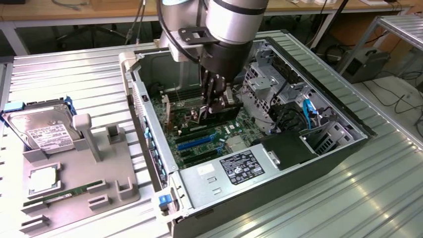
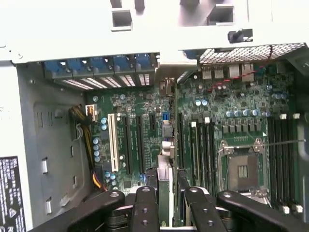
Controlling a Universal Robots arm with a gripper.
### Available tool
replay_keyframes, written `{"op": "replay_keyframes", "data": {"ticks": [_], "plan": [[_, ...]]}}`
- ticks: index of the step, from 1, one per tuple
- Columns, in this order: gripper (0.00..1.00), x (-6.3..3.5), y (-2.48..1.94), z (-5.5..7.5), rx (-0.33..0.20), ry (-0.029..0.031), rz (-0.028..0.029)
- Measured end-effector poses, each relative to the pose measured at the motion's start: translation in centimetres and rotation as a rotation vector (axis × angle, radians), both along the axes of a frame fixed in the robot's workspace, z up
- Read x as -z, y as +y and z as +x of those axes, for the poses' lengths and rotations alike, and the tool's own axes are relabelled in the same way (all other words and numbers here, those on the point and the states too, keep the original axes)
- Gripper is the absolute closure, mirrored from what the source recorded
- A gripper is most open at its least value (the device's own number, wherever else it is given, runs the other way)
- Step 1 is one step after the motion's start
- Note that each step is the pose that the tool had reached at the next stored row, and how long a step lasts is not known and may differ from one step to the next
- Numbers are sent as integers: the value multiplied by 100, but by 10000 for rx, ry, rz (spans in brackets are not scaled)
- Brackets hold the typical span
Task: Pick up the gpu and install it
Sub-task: 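Insert the gpu into the slot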
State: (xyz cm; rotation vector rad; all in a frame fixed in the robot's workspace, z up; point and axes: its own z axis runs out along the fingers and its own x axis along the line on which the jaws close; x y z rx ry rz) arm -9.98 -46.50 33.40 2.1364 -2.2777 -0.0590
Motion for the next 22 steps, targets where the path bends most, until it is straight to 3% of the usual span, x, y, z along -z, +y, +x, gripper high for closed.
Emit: {"op": "replay_keyframes", "data": {"ticks": [8,15,22], "plan": [[74,147,1,-9,-809,-8,-1],[74,278,59,-12,-822,-10,1],[74,412,60,-52,-889,-9,0]]}}
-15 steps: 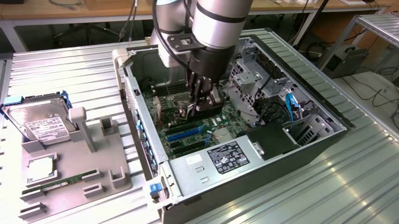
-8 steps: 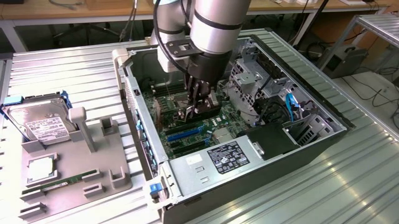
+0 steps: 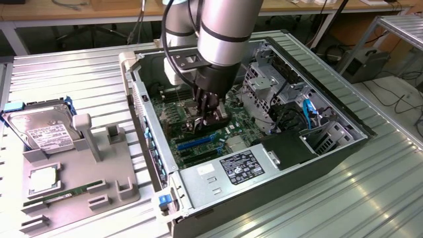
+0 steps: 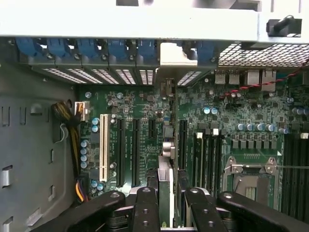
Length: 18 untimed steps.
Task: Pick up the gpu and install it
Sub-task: 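Insert the gpu into the slot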
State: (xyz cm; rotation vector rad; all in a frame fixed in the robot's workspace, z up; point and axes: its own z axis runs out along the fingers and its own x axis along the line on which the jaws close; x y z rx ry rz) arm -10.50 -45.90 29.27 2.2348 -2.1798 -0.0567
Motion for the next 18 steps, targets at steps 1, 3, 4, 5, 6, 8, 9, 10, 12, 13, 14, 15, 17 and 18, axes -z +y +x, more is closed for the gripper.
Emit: {"op": "replay_keyframes", "data": {"ticks": [1,3,4,5,6,8,9,10,12,13,14,15,17,18], "plan": [[74,20,0,-8,-13,0,0],[74,71,0,-22,-57,0,0],[74,89,0,-24,-71,-1,-1],[74,106,1,-25,-84,-3,-1],[74,124,1,-27,-97,-5,-1],[74,163,3,-35,-120,-7,0],[74,184,4,-43,-124,-8,0],[74,212,6,-50,-128,-8,-2],[74,247,7,-52,-129,-7,-3],[74,253,7,-53,-129,3,-4],[74,256,8,-53,-127,24,-4],[74,258,7,-53,-128,80,-5],[74,262,8,-52,-129,195,-1],[74,261,7,-54,-127,292,-2]]}}
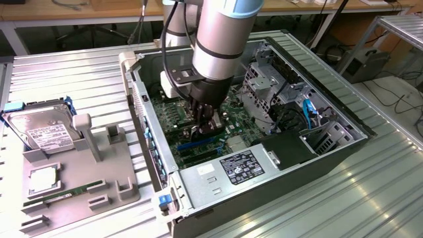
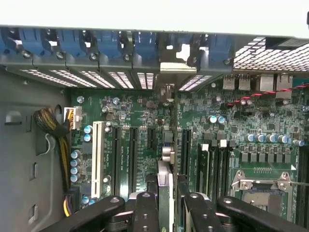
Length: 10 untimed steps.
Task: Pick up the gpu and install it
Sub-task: 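Insert the gpu into the slot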
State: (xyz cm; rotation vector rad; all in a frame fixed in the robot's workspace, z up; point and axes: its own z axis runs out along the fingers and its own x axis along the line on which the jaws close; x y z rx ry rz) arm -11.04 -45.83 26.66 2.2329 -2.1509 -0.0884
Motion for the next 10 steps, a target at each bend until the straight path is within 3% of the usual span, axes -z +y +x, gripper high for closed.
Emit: {"op": "replay_keyframes", "data": {"ticks": [2,3,10], "plan": [[74,3,0,2,-3,127,0],[74,3,0,1,-2,142,-3],[74,28,0,46,0,144,-1]]}}
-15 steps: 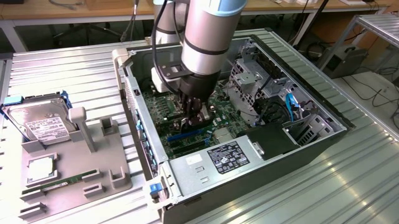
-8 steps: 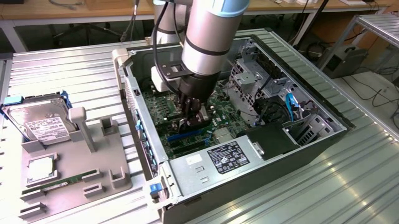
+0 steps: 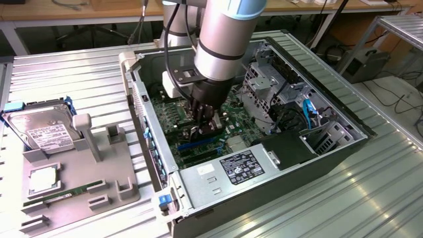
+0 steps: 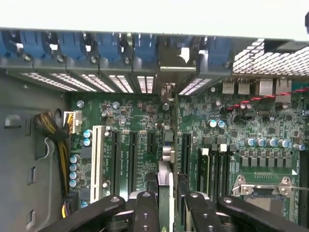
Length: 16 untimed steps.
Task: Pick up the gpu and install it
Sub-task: 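Insert the gpu into the slot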
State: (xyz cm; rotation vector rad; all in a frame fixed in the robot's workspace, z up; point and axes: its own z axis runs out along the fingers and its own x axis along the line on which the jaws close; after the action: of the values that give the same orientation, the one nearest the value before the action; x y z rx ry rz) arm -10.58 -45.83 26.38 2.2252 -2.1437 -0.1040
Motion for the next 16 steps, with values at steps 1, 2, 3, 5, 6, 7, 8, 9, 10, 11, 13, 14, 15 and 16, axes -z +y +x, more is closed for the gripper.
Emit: {"op": "replay_keyframes", "data": {"ticks": [1,2,3,5,6,7,8,9,10,11,13,14,15,16], "plan": [[74,5,0,14,-1,-1,0],[74,10,0,21,-1,-1,1],[74,16,0,22,0,0,1],[74,26,3,23,-1,0,0],[74,29,4,23,-2,1,-2],[74,32,4,23,-2,2,-3],[74,36,5,23,-2,1,-3],[74,38,5,23,-1,1,-4],[74,39,6,23,-1,4,-3],[74,39,7,23,5,15,-2],[74,39,6,23,54,132,-2],[74,39,7,23,75,168,-2],[74,39,6,23,90,194,-2],[74,39,7,22,114,224,-2]]}}
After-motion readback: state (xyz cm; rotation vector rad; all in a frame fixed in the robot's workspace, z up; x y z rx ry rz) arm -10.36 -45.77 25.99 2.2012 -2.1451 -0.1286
